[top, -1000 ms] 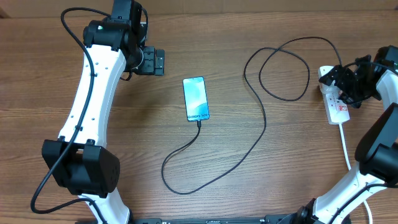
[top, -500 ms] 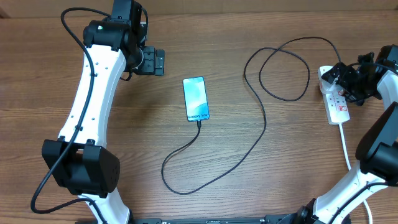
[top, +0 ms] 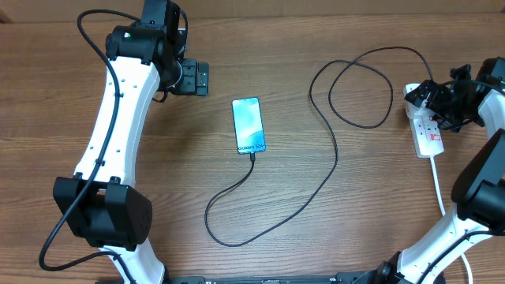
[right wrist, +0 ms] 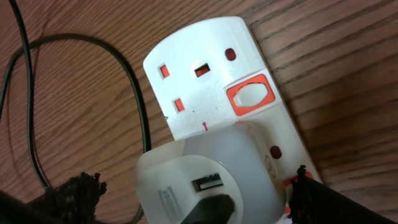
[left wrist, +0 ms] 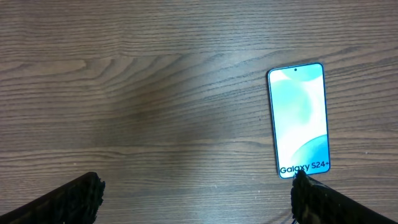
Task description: Plug charger to phone and switch on socket
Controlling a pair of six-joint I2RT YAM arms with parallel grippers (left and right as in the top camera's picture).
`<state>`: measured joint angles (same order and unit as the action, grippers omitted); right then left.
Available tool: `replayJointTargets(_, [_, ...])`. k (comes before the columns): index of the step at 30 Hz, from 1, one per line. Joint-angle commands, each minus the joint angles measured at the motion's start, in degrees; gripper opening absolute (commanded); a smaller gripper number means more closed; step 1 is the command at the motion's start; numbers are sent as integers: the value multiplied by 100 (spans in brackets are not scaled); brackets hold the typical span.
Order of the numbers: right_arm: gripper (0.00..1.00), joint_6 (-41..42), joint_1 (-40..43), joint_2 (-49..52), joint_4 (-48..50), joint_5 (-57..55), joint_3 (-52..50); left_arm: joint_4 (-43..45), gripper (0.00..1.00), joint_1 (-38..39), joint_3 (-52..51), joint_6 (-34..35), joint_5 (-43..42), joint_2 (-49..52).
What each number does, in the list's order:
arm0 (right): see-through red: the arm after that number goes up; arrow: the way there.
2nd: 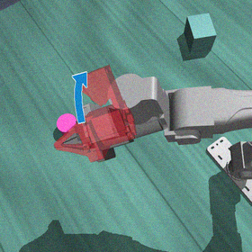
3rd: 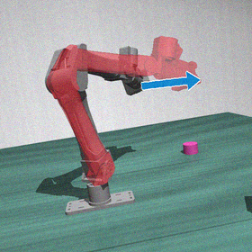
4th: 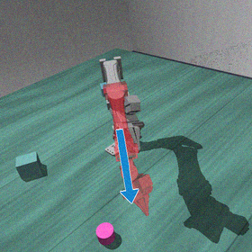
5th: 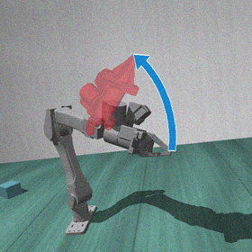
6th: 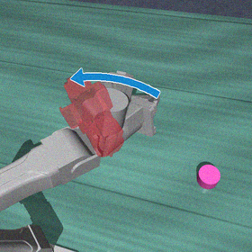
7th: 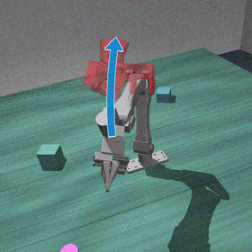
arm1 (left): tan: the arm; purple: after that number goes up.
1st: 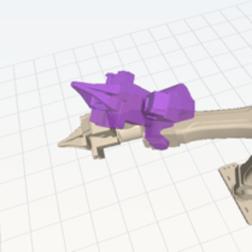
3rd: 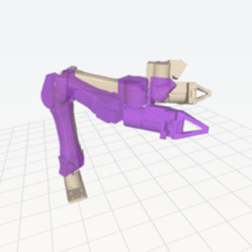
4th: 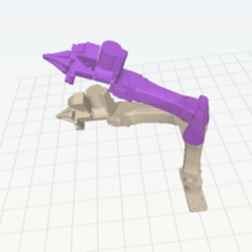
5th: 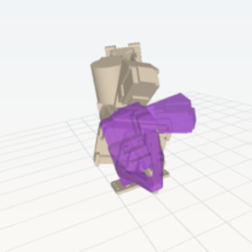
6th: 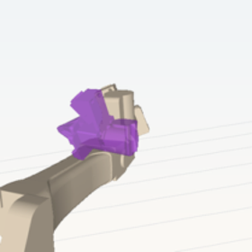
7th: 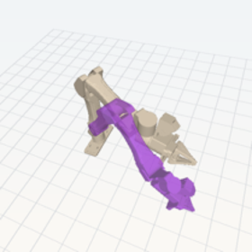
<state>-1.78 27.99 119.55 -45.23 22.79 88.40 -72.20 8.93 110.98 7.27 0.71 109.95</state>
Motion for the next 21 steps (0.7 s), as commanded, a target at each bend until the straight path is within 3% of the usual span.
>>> replayJointTargets(1, [100,-133,-55,37,-2,173,125,22,100,9,4,-85,33,39])
replayJointTargets(21, [100,24,-76,39,-50,321,-138,22,100,9,4,-85,33,39])
